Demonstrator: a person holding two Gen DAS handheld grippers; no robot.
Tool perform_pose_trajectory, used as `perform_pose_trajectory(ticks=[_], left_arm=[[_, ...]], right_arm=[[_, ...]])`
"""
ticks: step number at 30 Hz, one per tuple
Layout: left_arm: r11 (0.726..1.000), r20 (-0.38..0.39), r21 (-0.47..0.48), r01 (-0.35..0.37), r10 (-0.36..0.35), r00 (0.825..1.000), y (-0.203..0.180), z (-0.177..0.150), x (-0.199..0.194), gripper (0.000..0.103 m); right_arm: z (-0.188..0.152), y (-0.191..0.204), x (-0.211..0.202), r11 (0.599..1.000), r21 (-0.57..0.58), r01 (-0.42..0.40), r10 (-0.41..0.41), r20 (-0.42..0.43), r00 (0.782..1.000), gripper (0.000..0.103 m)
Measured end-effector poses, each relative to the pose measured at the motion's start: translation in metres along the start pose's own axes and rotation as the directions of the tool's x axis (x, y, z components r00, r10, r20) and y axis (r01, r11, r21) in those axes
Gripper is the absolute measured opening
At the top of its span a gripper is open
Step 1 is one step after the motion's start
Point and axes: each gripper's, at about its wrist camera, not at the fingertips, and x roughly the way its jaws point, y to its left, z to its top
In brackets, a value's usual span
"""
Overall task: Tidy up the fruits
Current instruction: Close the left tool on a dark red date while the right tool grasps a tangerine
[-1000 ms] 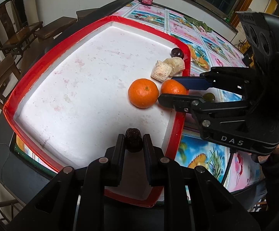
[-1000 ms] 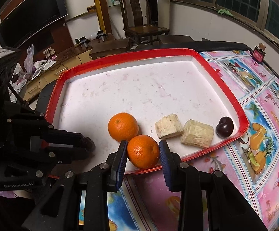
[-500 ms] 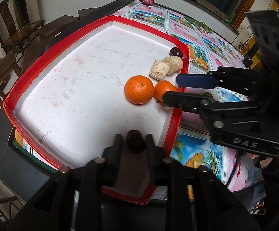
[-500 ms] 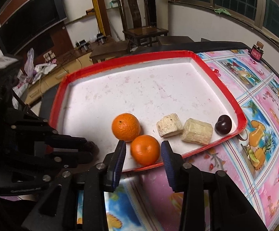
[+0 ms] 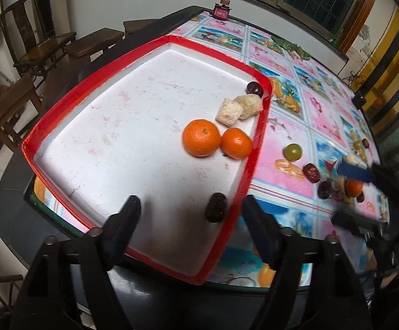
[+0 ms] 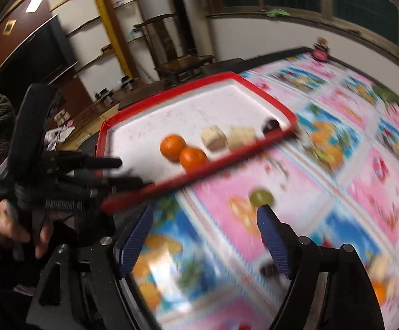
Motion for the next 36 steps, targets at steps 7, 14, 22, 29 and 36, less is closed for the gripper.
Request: perform_pose_trajectory(ticks=[7,14,22,29,36], left_arm=[[0.998,0.021,0.059,-0.006,0.005,1.000,-0.026,0.002,-0.009,0.077],[0.991,0.012,0.125,0.039,-0.041,0.999,-0.058,0.000,-0.010,0.077],[0.973,-0.044,0.202,0.108,-0.101,0.994,-0.100,-0.009,0.005,0.077],[0.955,-0.070,0.249,0.163,-0.150,0.986,-0.131,-0.010,0.024,0.070],[0.931,-0.121,0.312,0.191,-0.160,0.980,-0.159,-0.010,0.044,0.047]], right_arm=[[-0.041,-0.019,-0.036,0.990,0.138,-0.011,0.009,0.015,1.000,0.088],[-0.064,-0.034,-0.056,0.979,0.202,0.019,-0.021,0.006,1.000,0.088],[-0.083,-0.056,-0.078,0.961,0.265,0.082,-0.086,0.004,0.996,0.088],[-0.090,-0.079,-0.081,0.932,0.319,0.170,-0.174,-0.017,0.985,0.075],[-0.093,-0.107,-0.067,0.894,0.401,0.201,-0.201,-0.042,0.979,0.057]])
